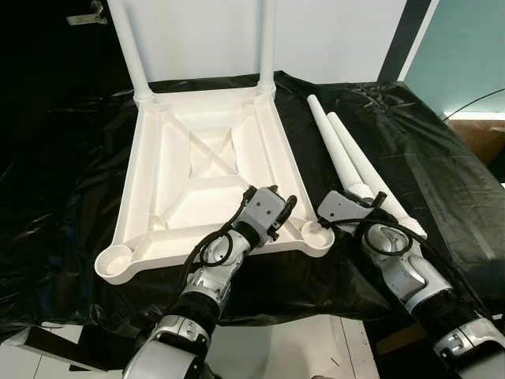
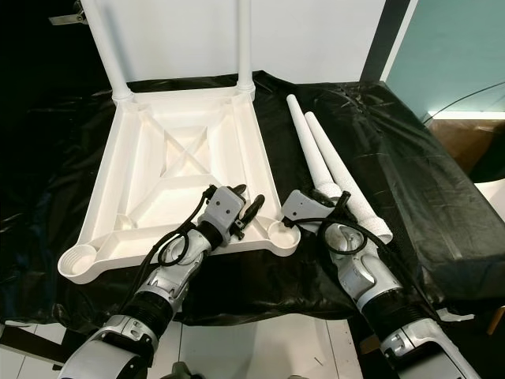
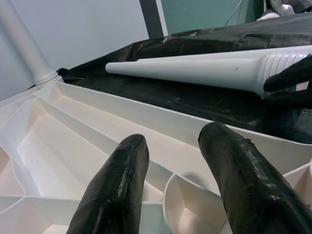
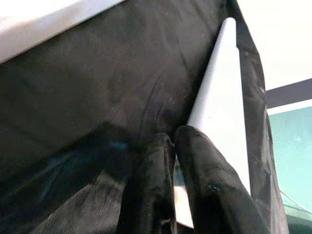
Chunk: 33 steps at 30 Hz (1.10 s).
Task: Building children table
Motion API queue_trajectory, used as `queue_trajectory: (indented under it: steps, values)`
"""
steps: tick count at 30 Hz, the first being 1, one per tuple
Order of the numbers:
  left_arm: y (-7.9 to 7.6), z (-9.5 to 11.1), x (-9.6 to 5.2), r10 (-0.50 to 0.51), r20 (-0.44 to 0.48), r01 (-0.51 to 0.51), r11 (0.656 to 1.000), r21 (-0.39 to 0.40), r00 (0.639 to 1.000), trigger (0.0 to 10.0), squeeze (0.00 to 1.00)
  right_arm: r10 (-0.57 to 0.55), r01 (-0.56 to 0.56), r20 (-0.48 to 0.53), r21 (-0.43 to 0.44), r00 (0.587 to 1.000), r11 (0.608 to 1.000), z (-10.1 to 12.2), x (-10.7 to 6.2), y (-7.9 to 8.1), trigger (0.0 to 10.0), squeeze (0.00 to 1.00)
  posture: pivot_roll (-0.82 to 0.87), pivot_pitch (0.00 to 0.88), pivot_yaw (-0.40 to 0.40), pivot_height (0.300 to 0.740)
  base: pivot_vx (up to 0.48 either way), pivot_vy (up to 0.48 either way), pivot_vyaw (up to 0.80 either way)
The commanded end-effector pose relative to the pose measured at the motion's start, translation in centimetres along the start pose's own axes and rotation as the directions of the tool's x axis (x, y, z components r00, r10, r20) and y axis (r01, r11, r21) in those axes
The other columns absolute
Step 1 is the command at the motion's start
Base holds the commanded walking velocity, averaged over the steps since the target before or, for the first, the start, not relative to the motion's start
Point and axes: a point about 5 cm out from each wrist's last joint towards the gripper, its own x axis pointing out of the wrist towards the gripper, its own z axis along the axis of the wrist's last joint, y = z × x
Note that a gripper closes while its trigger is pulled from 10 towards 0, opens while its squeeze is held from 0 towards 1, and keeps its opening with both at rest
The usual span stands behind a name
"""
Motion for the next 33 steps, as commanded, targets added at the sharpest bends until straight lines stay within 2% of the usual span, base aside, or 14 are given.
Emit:
queue_trajectory:
  steps: [1, 8, 9, 11, 12, 13, 14, 16, 18, 20, 21, 24, 25, 33]
  values:
    - [-0.2, -0.9, -0.4, 0.054, -0.036, -0.054, 0.999, 0.001, 0.998, 10.0, 0.00, -0.018, 0.018, -0.003, -0.014, 1.000, 1.000, -0.1, -0.1, -0.3, 10.0, 0.00, -0.13, 0.026, -0.004, 0.740, 0.000, 0.000, 0.00]
    - [-0.3, -0.9, -0.3, 0.047, -0.038, -0.047, 0.999, 0.006, 0.998, 10.0, 0.00, -0.100, 0.098, 0.037, 0.050, 0.994, 0.994, 1.3, -0.6, -1.3, 10.0, 0.00, -0.14, 0.025, -0.002, 0.740, 0.000, 0.000, 0.00]
    - [-0.3, -0.9, -0.3, 0.042, -0.039, -0.042, 0.999, 0.010, 0.998, 10.0, 0.00, -0.198, 0.185, 0.055, 0.182, 0.979, 0.966, 2.3, -1.0, -2.4, 10.0, 0.98, -0.14, 0.025, -0.002, 0.740, 0.000, 0.000, 0.00]
    - [-0.4, -0.9, -0.3, 0.037, -0.038, -0.037, 0.999, 0.013, 0.999, 10.0, 0.00, -0.291, 0.261, 0.041, 0.343, 0.956, 0.903, 2.9, -1.5, -3.5, 10.0, 1.00, -0.15, 0.025, 0.006, 0.740, 0.000, 0.000, 0.00]
    - [-0.5, -0.9, -0.3, 0.032, -0.037, -0.031, 0.999, 0.016, 0.999, 10.0, 0.00, -0.370, 0.324, -0.009, 0.503, 0.929, 0.802, 2.9, -1.9, -4.6, 10.0, 1.00, -0.15, 0.025, 0.006, 0.740, 0.000, 0.000, 0.00]
    - [-0.5, -0.9, -0.3, 0.032, -0.037, -0.031, 0.999, 0.016, 0.999, 10.0, 0.00, -0.370, 0.324, -0.009, 0.503, 0.929, 0.802, 2.9, -1.9, -4.6, 10.0, 1.00, -0.15, 0.025, 0.006, 0.740, 0.000, 0.000, 0.00]
    - [-0.5, -0.9, -0.3, 0.028, -0.037, -0.028, 0.999, 0.018, 0.999, 10.0, 0.00, -0.407, 0.355, -0.049, 0.590, 0.912, 0.725, 2.8, -2.2, -5.1, 10.0, 1.00, -0.15, 0.025, 0.006, 0.740, 0.000, 0.000, 0.00]
    - [-0.5, -0.9, -0.3, 0.028, -0.037, -0.028, 0.999, 0.018, 0.999, 10.0, 0.00, -0.407, 0.355, -0.049, 0.590, 0.912, 0.725, 2.8, -2.2, -5.1, 10.0, 1.00, -0.15, 0.025, 0.006, 0.740, 0.000, 0.000, 0.00]
    - [-0.6, -0.9, -0.2, 0.020, -0.035, -0.019, 1.000, 0.024, 0.999, 10.0, 0.00, -0.460, 0.449, -0.200, 0.718, 0.865, 0.532, 1.2, -2.7, -7.0, 10.0, 1.00, -0.16, 0.024, 0.013, 0.740, 0.000, 0.000, 0.00]
    - [-0.6, -0.9, -0.2, 0.020, -0.035, -0.019, 1.000, 0.024, 0.999, 10.0, 0.00, -0.460, 0.449, -0.200, 0.718, 0.865, 0.532, 1.2, -2.7, -7.0, 10.0, 1.00, -0.16, 0.024, 0.013, 0.740, 0.000, 0.000, 0.00]
    - [-0.7, -0.9, -0.2, 0.015, -0.035, -0.014, 1.000, 0.027, 0.999, 10.0, 0.00, -0.457, 0.485, -0.278, 0.756, 0.845, 0.439, 0.2, -2.9, -7.6, 10.0, 1.00, -0.16, 0.024, 0.013, 0.740, 0.000, 0.000, 0.00]
    - [-0.7, -0.8, -0.2, 0.009, -0.035, -0.008, 1.000, 0.030, 0.999, 10.0, 0.00, -0.436, 0.522, -0.358, 0.776, 0.826, 0.353, -1.0, -3.1, -8.2, 10.0, 1.00, -0.17, 0.023, 0.023, 0.740, 0.000, 0.000, 0.00]
    - [-0.8, -0.8, -0.1, 0.003, -0.034, -0.002, 0.999, 0.034, 0.999, 10.0, 0.00, -0.407, 0.542, -0.407, 0.783, 0.818, 0.305, -1.9, -3.3, -8.4, 10.0, 0.00, -0.17, 0.024, 0.026, 0.740, 0.000, 0.000, 0.00]
    - [-0.9, -0.7, -0.1, -0.027, -0.029, 0.028, 0.998, 0.062, 0.999, 10.0, 0.00, -0.270, 0.504, -0.441, 0.826, 0.856, 0.253, -2.8, -4.2, -7.2, 10.0, 0.00, -0.17, 0.026, 0.039, 0.740, 0.000, 0.000, 0.00]
